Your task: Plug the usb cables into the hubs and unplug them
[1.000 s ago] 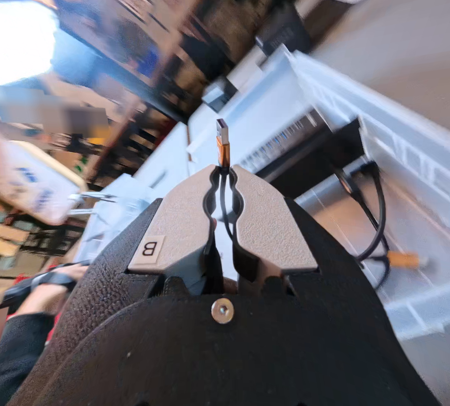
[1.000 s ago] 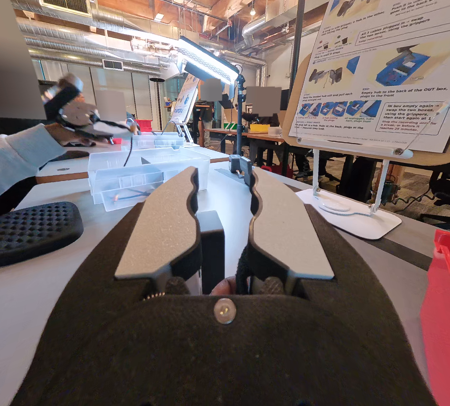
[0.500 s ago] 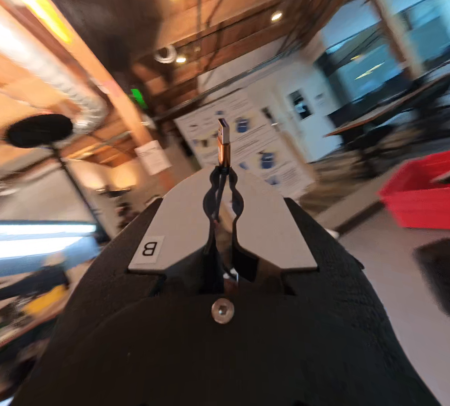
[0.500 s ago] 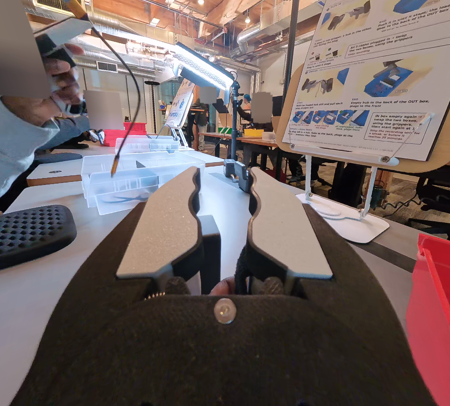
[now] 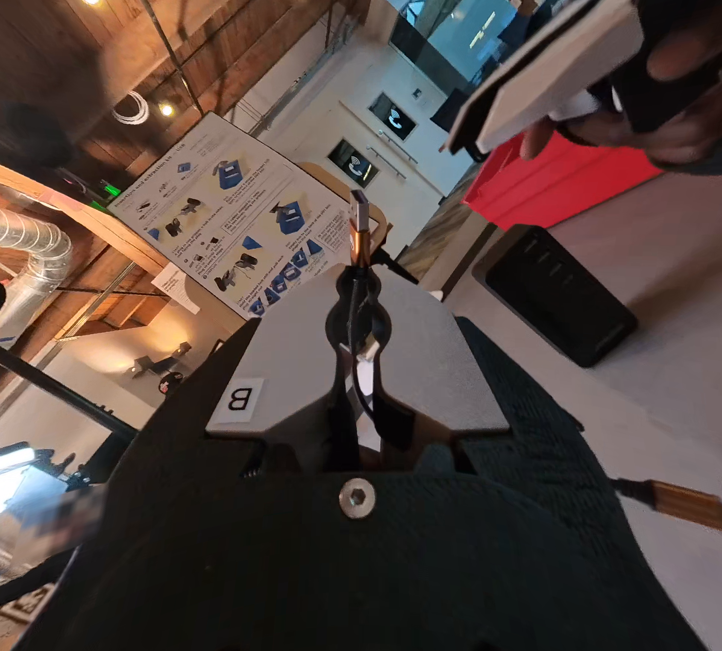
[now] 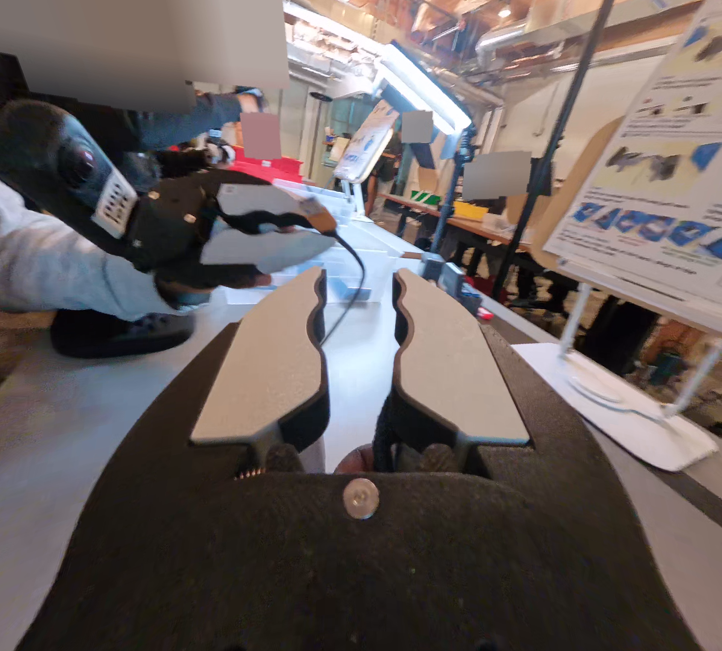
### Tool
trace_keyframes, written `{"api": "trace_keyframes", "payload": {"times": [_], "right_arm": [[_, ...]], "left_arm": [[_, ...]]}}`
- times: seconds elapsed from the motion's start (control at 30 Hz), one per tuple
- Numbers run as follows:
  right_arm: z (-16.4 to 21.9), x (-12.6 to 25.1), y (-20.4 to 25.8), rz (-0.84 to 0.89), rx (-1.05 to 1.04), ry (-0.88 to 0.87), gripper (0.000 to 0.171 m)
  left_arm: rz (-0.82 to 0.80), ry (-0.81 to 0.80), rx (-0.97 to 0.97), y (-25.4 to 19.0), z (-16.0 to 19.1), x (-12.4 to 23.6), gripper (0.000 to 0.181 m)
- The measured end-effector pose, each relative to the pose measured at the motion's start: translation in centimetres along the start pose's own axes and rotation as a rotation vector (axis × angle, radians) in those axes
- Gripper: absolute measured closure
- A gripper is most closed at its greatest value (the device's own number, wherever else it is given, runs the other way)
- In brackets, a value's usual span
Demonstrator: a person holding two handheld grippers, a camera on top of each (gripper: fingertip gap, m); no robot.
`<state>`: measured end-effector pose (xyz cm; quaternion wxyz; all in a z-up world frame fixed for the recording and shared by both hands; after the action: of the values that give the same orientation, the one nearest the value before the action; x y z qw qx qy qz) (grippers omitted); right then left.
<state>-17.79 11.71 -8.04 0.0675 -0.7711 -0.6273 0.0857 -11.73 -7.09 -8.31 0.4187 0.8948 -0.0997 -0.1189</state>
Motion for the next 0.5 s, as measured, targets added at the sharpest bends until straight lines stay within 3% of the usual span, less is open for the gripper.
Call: {"api": "trace_keyframes", "payload": {"times": [0.07, 0.17, 0.3, 0.5], "right_arm": [[-0.2, -0.8, 1.0, -0.035, -0.017, 0.001, 0.137], [-0.4, -1.8, 2.3, 0.048, 0.061, 0.029, 0.136], [-0.1, -2.8, 3.8, 0.089, 0.218, 0.117, 0.138], [0.5, -3.6, 4.1, 0.165, 0.29, 0.191, 0.143]], "left_arm": [[-0.004, 0.019, -0.056, -0.7, 0.2, -0.1, 0.174], [-0.001, 0.037, -0.14, -1.8, 0.3, -0.3, 0.174], [0.026, 0.06, -0.174, -2.6, 0.5, -0.4, 0.174], [0.037, 0.072, -0.199, -3.1, 0.6, -0.5, 0.174]]}}
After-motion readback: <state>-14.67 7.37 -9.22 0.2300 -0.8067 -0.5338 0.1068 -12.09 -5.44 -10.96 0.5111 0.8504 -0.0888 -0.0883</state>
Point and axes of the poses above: each gripper's, where its closed fingertips meet, x back along the fingers, z out of its underside, y = z × x across the jaws, the point moved 9 cm from there along x, back along the fingers, and after that the axes turned 9 degrees about y, right-handed, at the moved point
